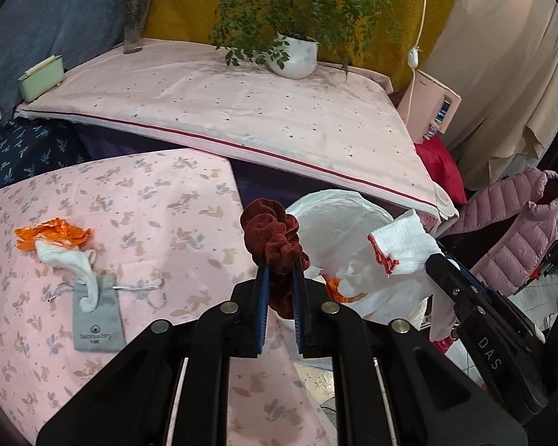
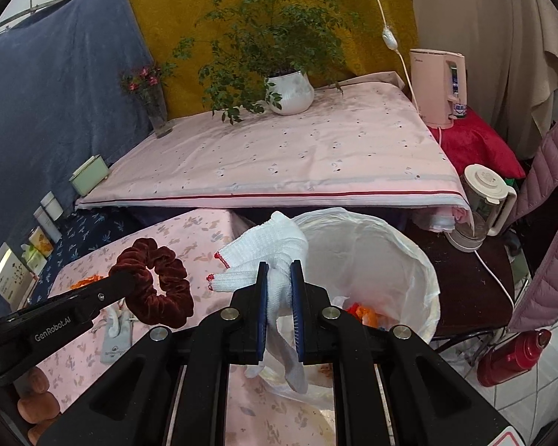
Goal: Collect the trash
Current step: 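Carry the scrunchie and white cloth over the trash bin with both grippers, then open the left gripper over the bin while the right gripper releases the cloth inside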
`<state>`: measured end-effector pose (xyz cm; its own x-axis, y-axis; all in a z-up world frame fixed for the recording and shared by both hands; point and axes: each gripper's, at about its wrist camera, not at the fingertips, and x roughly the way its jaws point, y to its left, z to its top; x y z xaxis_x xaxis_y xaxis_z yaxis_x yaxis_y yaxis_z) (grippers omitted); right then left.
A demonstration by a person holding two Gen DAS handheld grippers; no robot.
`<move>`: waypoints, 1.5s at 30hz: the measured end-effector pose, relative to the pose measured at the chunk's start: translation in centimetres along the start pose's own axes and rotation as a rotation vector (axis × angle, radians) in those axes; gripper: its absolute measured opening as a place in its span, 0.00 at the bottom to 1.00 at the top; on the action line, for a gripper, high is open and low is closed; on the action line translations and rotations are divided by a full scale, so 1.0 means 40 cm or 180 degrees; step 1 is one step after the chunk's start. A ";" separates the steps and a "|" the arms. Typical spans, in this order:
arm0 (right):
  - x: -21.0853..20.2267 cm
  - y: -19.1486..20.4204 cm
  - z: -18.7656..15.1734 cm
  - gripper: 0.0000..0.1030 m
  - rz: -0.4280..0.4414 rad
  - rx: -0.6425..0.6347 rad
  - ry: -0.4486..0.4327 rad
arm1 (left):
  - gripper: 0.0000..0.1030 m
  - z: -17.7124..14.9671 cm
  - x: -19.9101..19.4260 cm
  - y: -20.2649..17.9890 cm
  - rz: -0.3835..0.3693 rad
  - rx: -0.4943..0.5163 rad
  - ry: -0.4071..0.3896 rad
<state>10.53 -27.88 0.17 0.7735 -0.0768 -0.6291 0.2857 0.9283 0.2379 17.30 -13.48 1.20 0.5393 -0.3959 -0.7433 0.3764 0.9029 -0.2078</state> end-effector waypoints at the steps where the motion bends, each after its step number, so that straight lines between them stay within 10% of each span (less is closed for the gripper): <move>1: 0.000 -0.012 0.001 0.11 -0.0017 0.0017 -0.0001 | 0.11 0.000 0.009 -0.016 -0.0027 0.0028 0.0016; 10: 0.010 -0.116 -0.001 0.11 -0.0154 0.0188 0.0041 | 0.15 0.005 0.084 -0.131 -0.0241 0.0232 0.0140; 15: 0.021 -0.142 0.000 0.11 -0.0189 0.0232 0.0062 | 0.39 0.007 0.095 -0.145 -0.0155 0.0226 0.0079; 45: 0.062 -0.062 0.002 0.29 -0.0133 0.0100 0.0129 | 0.49 -0.031 0.094 -0.016 0.0276 0.0056 0.0067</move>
<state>11.79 -30.40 -1.91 0.7372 -0.0999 -0.6682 0.3355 0.9126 0.2336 18.14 -15.34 -2.25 0.5546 -0.3124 -0.7713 0.3423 0.9305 -0.1308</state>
